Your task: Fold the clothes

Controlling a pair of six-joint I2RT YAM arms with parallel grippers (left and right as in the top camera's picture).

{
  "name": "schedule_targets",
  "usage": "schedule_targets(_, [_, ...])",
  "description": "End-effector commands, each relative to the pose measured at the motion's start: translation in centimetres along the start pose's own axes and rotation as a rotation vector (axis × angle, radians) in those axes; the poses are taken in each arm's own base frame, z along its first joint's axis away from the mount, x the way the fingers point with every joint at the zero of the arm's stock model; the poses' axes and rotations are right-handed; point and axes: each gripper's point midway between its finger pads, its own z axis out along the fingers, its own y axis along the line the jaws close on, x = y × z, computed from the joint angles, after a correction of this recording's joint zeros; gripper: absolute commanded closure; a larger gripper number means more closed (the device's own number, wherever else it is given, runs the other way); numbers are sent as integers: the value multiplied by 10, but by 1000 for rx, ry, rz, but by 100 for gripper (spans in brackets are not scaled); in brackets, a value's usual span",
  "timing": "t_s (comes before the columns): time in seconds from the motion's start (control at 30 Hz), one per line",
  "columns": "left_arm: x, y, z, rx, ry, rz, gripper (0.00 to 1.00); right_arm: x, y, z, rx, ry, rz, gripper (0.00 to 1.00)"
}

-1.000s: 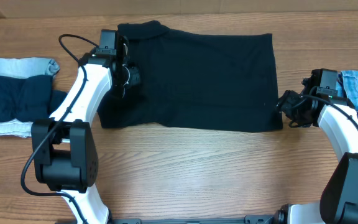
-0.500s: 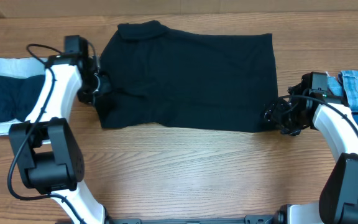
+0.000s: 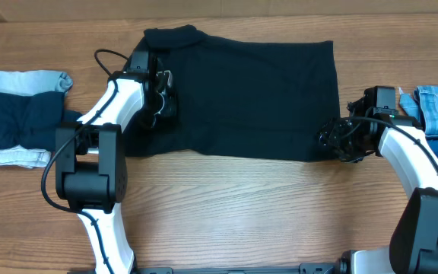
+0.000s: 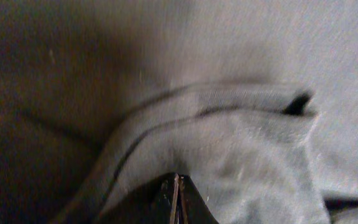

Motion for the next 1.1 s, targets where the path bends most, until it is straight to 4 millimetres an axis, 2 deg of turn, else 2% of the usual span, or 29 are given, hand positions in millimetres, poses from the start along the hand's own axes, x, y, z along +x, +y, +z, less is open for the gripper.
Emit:
schedule_targets(0.0, [-26, -7, 1, 22, -105, 36, 96, -7, 6, -3, -13, -19, -18, 34])
schedule_targets(0.13, [-68, -15, -7, 53, -276, 24, 94, -8, 5, -3, -5, -21, -18, 34])
schedule_targets(0.23, [-69, -36, -14, 164, -261, 35, 90, -8, 4, -3, -4, -22, -18, 34])
schedule_targets(0.27, [-68, -40, -17, 183, -247, 35, 84, -8, 9, -3, -27, -22, -49, 33])
schedule_targets(0.3, [-68, -42, -22, 181, -234, 34, 80, -8, 27, -3, -116, -22, -176, 33])
schedule_targets(0.33, [-69, -43, -38, 172, -218, 56, 75, -6, 56, -5, -237, -34, -321, 34])
schedule_targets(0.4, [-78, -32, -85, 92, -217, 36, 72, -4, 97, -5, -315, -71, -458, 26])
schedule_targets(0.43, [-82, -25, -120, 44, -242, 18, 70, 4, 126, -10, -360, -65, -525, 26])
schedule_targets(0.47, [-82, -24, -143, 28, -261, 12, 67, 11, 149, -14, -378, -64, -579, 25])
schedule_targets(0.5, [-74, -25, -179, 4, -282, 18, 60, 8, 165, -16, -321, -99, -564, 25])
schedule_targets(0.57, [-54, -30, -187, -9, -231, 93, 56, 1, 171, -19, -275, -141, -563, 21])
schedule_targets(0.63, [-35, -45, -168, 24, -143, 165, 55, -2, 170, -21, -274, -147, -556, 21])
schedule_targets(0.67, [-29, -54, -149, 41, -103, 197, 53, -4, 164, -21, -263, -140, -537, 21])
schedule_targets(0.73, [-23, -70, -112, 53, -57, 258, 53, -7, 142, -22, -225, -105, -478, 23])
schedule_targets(0.8, [-16, -81, -76, 41, 1, 410, 51, -8, 113, -24, -179, -57, -394, 22])
schedule_targets(0.9, [-19, -61, -43, -84, 37, 472, 50, -6, 64, -31, -107, 17, -295, 22])
schedule_targets(0.97, [-25, -53, -28, -107, 34, 509, 50, -11, 53, -35, -97, 12, -259, 22])
schedule_targets(1.07, [-34, -48, -12, -118, 18, 552, 50, -14, 52, -35, -98, 2, -258, 22])
